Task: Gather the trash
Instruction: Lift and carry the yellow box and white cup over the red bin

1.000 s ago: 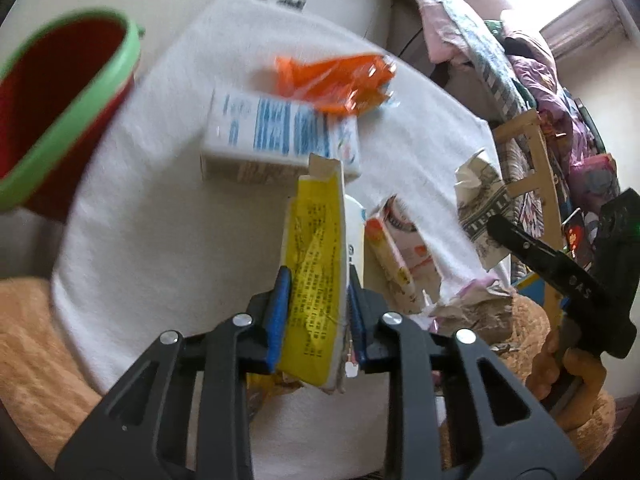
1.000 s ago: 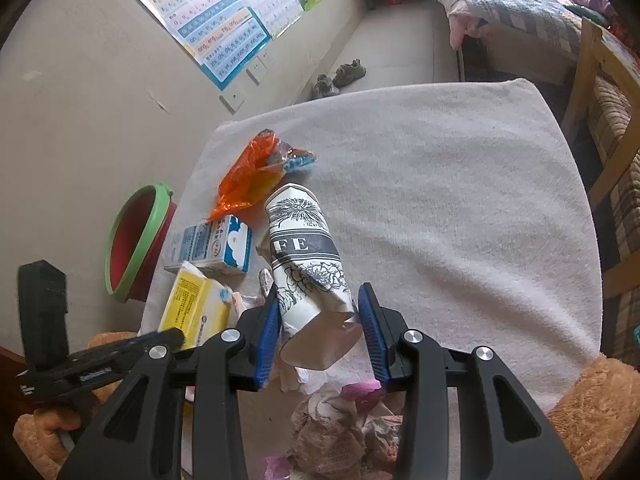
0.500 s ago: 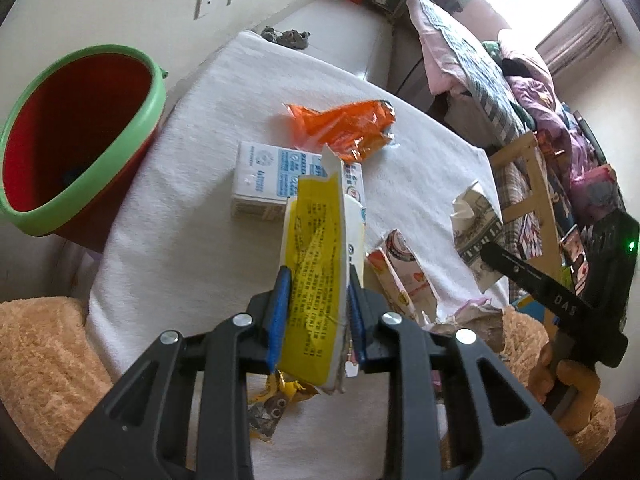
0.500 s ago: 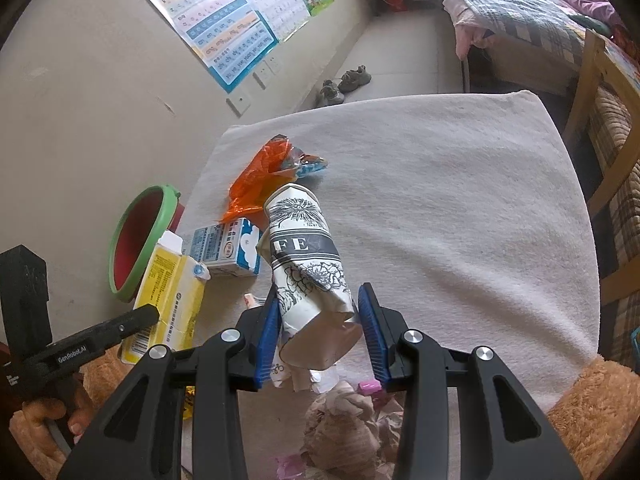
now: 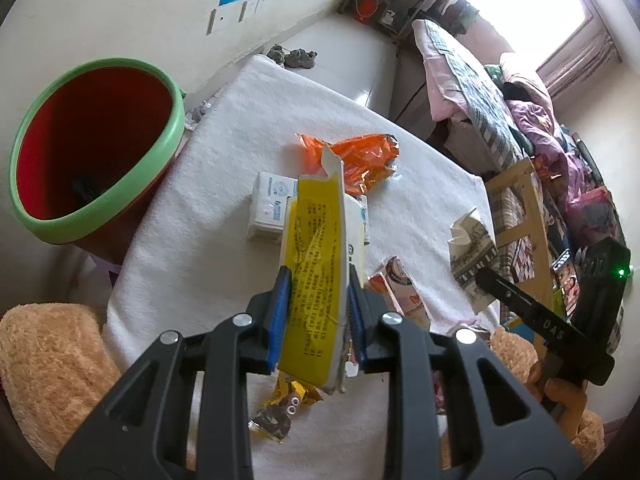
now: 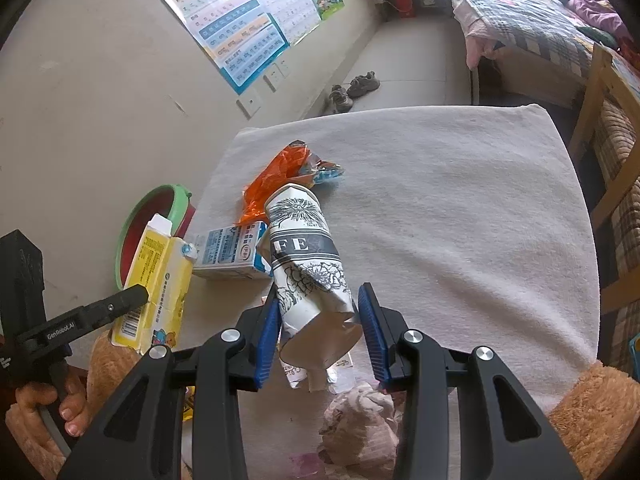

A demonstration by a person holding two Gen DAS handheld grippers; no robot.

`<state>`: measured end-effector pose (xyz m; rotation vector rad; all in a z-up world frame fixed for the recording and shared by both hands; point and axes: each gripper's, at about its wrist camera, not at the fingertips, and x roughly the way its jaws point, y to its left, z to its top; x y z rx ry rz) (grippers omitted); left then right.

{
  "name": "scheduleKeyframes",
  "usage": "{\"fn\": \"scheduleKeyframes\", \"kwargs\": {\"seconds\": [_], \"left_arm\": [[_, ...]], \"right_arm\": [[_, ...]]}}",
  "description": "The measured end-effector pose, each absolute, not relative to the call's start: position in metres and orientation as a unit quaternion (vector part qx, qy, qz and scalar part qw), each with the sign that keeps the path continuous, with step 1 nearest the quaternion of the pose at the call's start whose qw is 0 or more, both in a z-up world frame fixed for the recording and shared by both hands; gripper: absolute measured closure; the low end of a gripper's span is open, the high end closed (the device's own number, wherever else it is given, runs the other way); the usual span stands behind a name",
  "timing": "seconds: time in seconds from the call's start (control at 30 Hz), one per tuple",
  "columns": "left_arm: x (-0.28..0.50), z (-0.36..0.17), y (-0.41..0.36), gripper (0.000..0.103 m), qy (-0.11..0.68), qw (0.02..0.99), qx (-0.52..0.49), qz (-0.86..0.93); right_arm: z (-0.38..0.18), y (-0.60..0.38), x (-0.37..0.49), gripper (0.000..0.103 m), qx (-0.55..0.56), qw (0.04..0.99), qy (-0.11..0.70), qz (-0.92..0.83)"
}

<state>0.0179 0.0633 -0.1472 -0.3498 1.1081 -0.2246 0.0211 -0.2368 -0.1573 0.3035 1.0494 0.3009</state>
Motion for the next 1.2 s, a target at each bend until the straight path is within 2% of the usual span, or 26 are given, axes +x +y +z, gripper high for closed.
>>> {"fn": "scheduleKeyframes", "kwargs": {"seconds": [1.2], "left_arm": [[0.008,-0.155,0.131,0.077,0.497,0.834,-0.235,-0.05]], "right_arm": [[-0.137,-0.145,0.024,0.066,0.055,0.843,0.494,0.207]]}}
